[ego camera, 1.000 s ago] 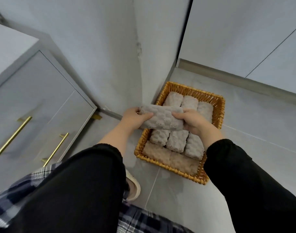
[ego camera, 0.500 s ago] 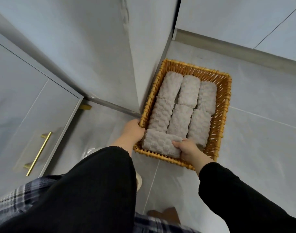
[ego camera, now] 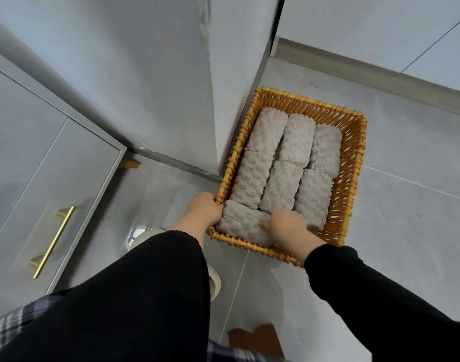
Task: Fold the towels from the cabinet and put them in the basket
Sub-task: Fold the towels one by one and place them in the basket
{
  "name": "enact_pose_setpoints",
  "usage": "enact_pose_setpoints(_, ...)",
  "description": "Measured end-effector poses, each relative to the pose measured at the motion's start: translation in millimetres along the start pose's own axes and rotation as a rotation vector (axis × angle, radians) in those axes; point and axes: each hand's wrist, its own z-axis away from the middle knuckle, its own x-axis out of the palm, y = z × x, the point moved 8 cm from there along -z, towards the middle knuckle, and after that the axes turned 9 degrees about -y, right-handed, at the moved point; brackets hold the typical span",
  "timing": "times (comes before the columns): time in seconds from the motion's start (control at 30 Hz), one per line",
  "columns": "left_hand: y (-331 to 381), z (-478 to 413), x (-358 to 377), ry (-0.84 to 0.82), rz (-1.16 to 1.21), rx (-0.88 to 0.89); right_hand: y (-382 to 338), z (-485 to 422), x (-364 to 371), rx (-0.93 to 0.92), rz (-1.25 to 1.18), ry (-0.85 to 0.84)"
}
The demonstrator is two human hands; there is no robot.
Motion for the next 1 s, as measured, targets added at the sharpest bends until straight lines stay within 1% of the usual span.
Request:
enact_pose_setpoints(0.03,-1,0,0,-0.007,0.017,-0.002,-1,8,-10,-0.002,0.117,0.062)
enact_pose_setpoints(0.07,-2,0,0,-0.016,0.039,-0.004,-6,14,-20,-0.059,0.204,0.178)
enact_pose_setpoints(0.1,-3,-1,1,-0.025,0.063,-0.003,-16,22,-30,-0.191,0.251,0.340)
enact_pose_setpoints(0.13,-3,-1,1,-0.032,0.092,0.000,-29,32,-35,-0.382,0.285,0.507)
enact_pose_setpoints(0.17,-4,-1,1,-0.039,0.116,0.002,-40,43,-32,-0.576,0.348,0.638)
enact_pose_setpoints(0.2,-5,0,1,-0.045,0.134,0.003,-48,48,-25,-0.716,0.429,0.720)
enact_pose_setpoints(0.23,-5,1,1,-0.048,0.147,0.003,-54,45,-14,-0.792,0.526,0.715)
enact_pose_setpoints(0.3,-6,0,2,-0.056,0.180,0.005,-60,28,5,-0.816,0.665,0.587)
enact_pose_setpoints(0.43,-6,1,3,-0.071,0.190,-0.001,-63,-3,21,-0.744,0.719,0.323)
enact_pose_setpoints(0.5,-5,2,2,-0.066,0.168,0.001,-64,-12,24,-0.727,0.717,0.269)
enact_pose_setpoints(0.63,-2,1,-4,-0.048,0.103,0.015,-70,-21,29,-0.684,0.734,0.247)
enact_pose_setpoints(0.8,-1,2,-9,0.027,0.033,0.000,-73,-20,21,-0.683,0.725,0.246)
enact_pose_setpoints(0.9,0,3,-11,0.029,0.023,0.012,-74,-4,10,-0.713,0.637,0.303)
enact_pose_setpoints(1.0,6,7,-14,-0.018,-0.106,0.017,-69,11,-2,-0.677,0.491,0.349)
